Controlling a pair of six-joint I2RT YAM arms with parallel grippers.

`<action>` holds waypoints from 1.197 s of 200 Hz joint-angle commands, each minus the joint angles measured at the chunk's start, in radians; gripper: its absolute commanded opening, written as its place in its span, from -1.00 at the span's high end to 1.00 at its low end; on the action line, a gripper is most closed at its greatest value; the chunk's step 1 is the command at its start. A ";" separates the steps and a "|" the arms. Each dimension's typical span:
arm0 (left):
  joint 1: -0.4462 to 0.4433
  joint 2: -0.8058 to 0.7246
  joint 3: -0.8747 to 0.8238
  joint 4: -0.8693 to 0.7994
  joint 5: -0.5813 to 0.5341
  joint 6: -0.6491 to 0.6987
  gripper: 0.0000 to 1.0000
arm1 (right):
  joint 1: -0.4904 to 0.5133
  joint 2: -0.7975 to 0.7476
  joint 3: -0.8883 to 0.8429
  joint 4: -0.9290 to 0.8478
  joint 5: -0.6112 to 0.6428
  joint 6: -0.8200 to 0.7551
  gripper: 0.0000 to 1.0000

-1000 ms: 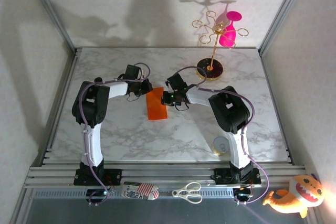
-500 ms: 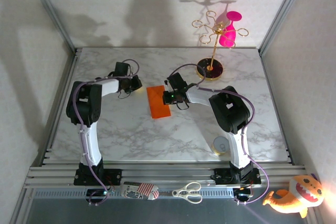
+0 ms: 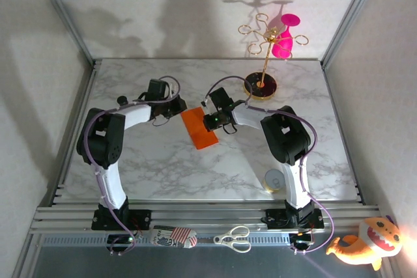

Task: Fold a paper plane with a square sheet of paper (pick it up from the middle)
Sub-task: First fold in half a square sheet of paper at the center of the table.

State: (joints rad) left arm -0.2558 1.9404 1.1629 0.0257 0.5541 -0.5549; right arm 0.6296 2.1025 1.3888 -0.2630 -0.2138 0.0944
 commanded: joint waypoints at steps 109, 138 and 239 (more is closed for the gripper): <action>-0.017 0.105 -0.037 -0.069 -0.071 -0.010 0.95 | -0.007 -0.101 0.072 -0.046 -0.265 0.216 0.78; -0.017 0.106 -0.043 -0.067 -0.074 -0.007 0.95 | 0.036 -0.090 0.032 0.013 -0.258 0.409 0.89; -0.017 0.103 -0.048 -0.067 -0.085 -0.005 0.96 | 0.107 0.071 0.065 0.030 -0.256 0.549 1.00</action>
State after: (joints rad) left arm -0.2733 2.0155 1.1496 0.0170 0.5274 -0.5549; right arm 0.7303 2.1380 1.4368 -0.2214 -0.4595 0.6144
